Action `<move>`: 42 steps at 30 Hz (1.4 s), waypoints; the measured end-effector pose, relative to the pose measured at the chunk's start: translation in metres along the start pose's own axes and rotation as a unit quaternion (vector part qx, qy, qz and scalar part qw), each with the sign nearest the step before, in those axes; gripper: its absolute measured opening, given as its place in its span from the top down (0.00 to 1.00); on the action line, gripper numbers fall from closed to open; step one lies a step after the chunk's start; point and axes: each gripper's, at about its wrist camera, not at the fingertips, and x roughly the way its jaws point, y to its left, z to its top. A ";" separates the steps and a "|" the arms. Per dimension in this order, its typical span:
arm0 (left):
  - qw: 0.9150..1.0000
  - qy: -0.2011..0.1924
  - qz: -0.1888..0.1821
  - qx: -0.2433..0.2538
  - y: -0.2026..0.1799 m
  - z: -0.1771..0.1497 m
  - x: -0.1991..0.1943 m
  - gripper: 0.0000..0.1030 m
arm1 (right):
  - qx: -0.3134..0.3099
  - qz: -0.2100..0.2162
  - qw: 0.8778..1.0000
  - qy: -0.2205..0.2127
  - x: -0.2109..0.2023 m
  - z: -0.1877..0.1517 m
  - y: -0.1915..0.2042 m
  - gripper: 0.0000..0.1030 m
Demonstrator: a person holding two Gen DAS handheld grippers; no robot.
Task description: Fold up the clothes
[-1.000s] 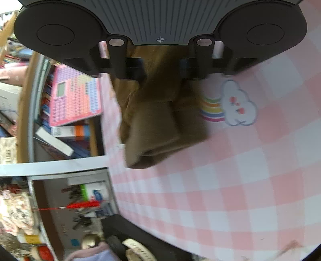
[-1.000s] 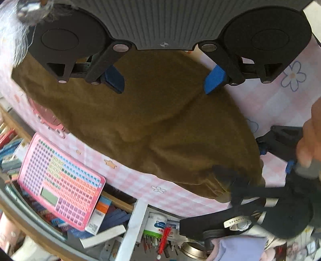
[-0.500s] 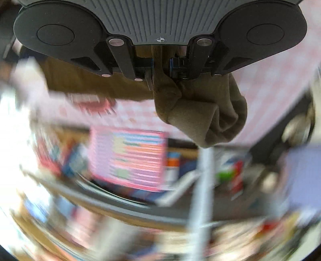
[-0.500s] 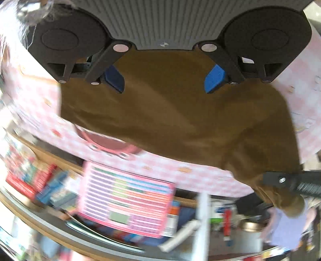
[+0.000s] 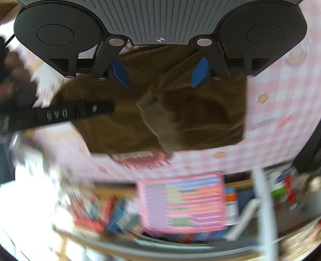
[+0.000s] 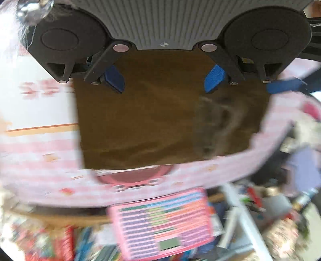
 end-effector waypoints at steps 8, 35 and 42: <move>0.967 -0.079 0.042 -0.237 0.070 -0.020 -0.044 0.26 | 0.157 0.136 0.974 0.092 0.062 0.022 0.006 0.11; 0.978 -0.052 -0.060 -0.190 0.097 -0.012 -0.021 0.26 | 0.222 0.090 0.971 0.024 0.020 -0.018 0.000 0.55; 0.988 -0.015 -0.088 -0.127 0.087 -0.001 -0.001 0.26 | 0.127 0.014 0.991 -0.023 -0.017 -0.024 0.023 0.50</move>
